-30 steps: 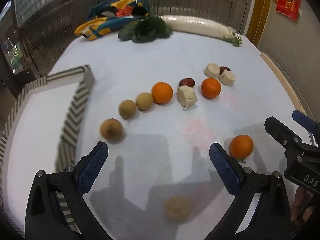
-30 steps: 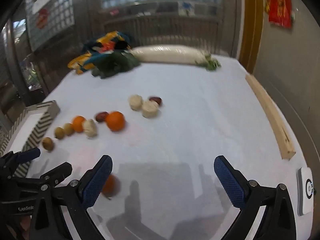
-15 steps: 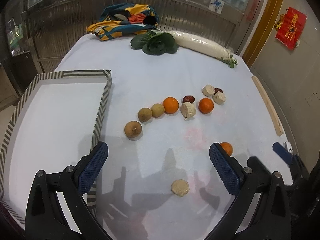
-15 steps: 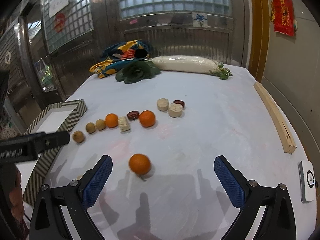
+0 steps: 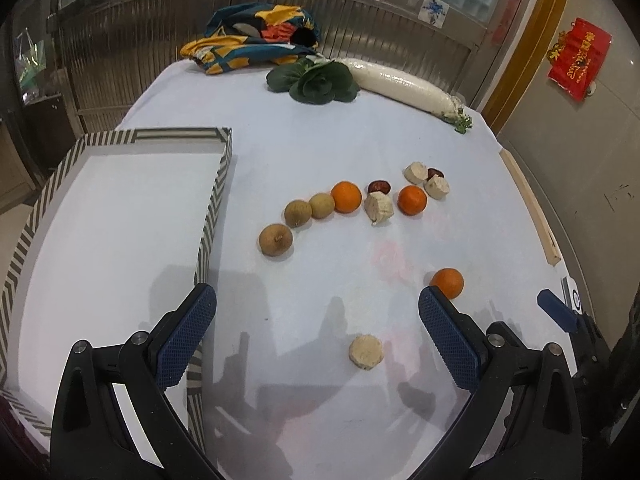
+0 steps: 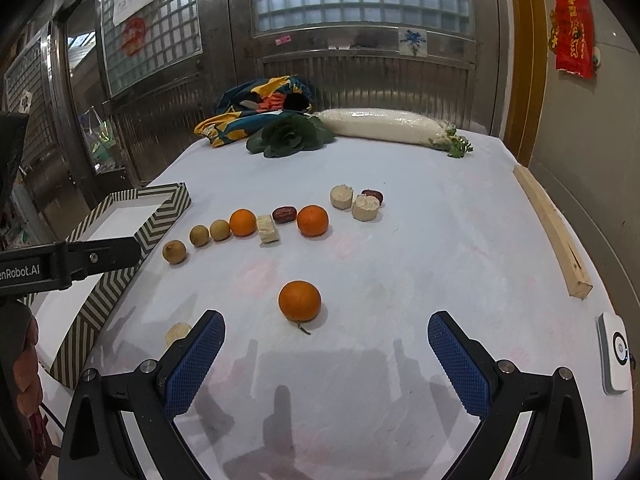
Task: Organize fruits
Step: 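Move the left tool toward the beige yam slice while the right tool approaches the orange, then close the left tool on the beige yam slice while the right tool grasps the orange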
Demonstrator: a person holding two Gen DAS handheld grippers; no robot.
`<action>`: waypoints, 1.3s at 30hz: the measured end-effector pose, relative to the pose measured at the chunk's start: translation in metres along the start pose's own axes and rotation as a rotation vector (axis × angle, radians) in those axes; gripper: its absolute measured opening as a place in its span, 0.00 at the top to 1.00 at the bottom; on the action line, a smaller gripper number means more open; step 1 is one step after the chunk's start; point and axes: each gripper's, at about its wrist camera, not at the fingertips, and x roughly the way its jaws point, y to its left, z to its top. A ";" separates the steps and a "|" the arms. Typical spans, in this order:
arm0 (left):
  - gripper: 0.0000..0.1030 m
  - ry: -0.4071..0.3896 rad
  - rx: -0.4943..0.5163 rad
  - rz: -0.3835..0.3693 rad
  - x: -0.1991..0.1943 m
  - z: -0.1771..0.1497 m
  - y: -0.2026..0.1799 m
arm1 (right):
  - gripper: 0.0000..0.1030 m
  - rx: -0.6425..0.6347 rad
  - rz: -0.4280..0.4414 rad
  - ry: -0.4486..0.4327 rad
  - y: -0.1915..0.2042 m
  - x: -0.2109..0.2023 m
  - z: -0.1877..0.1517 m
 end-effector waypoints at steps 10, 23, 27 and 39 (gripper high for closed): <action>0.01 -0.022 0.048 0.024 -0.001 0.000 -0.007 | 0.01 -0.009 0.024 0.024 0.004 0.008 -0.003; 0.01 0.029 0.125 0.058 0.021 -0.016 -0.025 | 0.01 -0.019 0.016 0.042 0.002 0.020 -0.005; 0.01 0.026 0.134 0.059 0.022 -0.021 -0.029 | 0.01 -0.033 0.010 0.034 0.003 0.020 -0.005; 0.01 0.034 0.160 0.057 0.021 -0.029 -0.030 | 0.02 -0.040 -0.044 0.031 -0.010 0.020 -0.006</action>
